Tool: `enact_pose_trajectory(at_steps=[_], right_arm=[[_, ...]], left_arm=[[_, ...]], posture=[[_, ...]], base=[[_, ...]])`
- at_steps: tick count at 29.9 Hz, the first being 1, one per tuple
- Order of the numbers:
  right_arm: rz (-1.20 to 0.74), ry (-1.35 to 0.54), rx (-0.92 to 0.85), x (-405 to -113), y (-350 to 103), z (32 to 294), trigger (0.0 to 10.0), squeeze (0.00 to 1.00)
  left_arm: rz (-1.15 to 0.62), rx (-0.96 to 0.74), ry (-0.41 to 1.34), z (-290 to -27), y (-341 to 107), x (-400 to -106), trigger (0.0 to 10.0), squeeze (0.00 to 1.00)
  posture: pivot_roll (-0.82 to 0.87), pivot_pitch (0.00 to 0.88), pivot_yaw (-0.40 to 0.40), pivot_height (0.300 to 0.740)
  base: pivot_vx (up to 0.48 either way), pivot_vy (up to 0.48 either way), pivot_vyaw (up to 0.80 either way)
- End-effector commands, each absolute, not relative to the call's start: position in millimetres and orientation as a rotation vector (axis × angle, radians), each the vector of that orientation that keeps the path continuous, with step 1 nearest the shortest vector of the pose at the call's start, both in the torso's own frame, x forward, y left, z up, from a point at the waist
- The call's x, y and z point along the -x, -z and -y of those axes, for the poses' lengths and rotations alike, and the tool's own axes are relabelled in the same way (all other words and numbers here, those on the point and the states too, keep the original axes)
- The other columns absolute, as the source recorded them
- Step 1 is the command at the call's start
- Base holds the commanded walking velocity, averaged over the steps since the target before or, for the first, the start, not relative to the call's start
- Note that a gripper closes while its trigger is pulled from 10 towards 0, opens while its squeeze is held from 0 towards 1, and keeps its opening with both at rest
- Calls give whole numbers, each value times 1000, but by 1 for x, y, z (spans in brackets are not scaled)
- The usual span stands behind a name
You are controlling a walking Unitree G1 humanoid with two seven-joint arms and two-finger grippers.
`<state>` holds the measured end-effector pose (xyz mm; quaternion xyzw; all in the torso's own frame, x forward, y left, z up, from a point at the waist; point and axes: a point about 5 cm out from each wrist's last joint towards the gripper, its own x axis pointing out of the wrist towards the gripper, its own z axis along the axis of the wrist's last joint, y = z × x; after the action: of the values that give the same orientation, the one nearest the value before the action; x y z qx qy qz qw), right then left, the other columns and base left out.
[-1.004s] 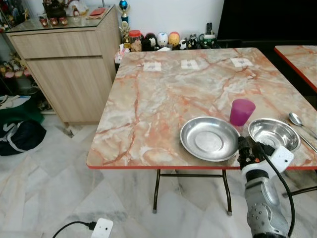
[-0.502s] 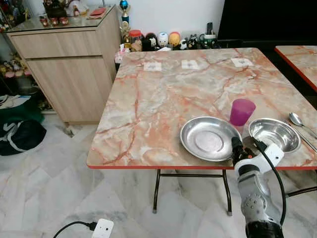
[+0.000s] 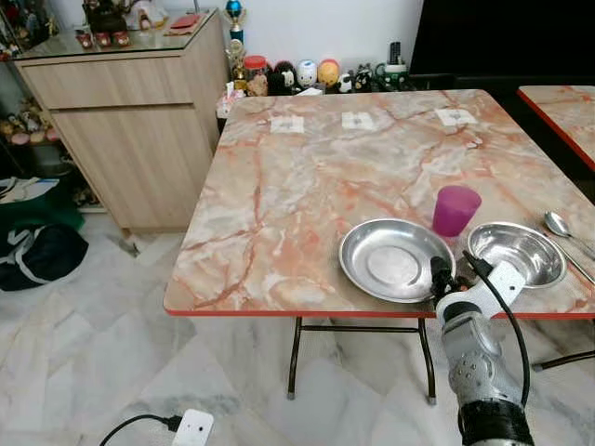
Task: Setting the table
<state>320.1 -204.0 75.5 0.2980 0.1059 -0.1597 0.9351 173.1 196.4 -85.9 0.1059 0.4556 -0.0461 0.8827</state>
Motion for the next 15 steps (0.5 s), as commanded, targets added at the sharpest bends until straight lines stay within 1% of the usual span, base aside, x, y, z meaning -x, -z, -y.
enact_pose_trajectory(at_steps=[1,12,13,14,15], right_arm=[[-240,332,-605,-321,-73,203,10000,0],[-285,327,-552,-322,-67,207,10000,0],[-297,322,-540,-322,-66,207,7373,0],[-297,322,-540,-322,-66,207,7373,0],[-310,308,-526,-322,-65,206,1255,0]], left_arm=[[-963,-229,92,-197,87,-171,10000,0],[-954,-225,71,-200,86,-173,10000,0],[-953,-223,68,-200,86,-173,10000,0],[-953,-223,68,-200,86,-173,10000,0],[-953,-223,67,-200,86,-173,10000,0]], posture=[[-44,0,13,740],[-42,0,12,740],[-43,0,12,740],[-43,0,12,740],[-46,0,13,740]], base=[[0,0,0],[0,0,0],[0,0,0],[0,0,0],[0,0,0]])
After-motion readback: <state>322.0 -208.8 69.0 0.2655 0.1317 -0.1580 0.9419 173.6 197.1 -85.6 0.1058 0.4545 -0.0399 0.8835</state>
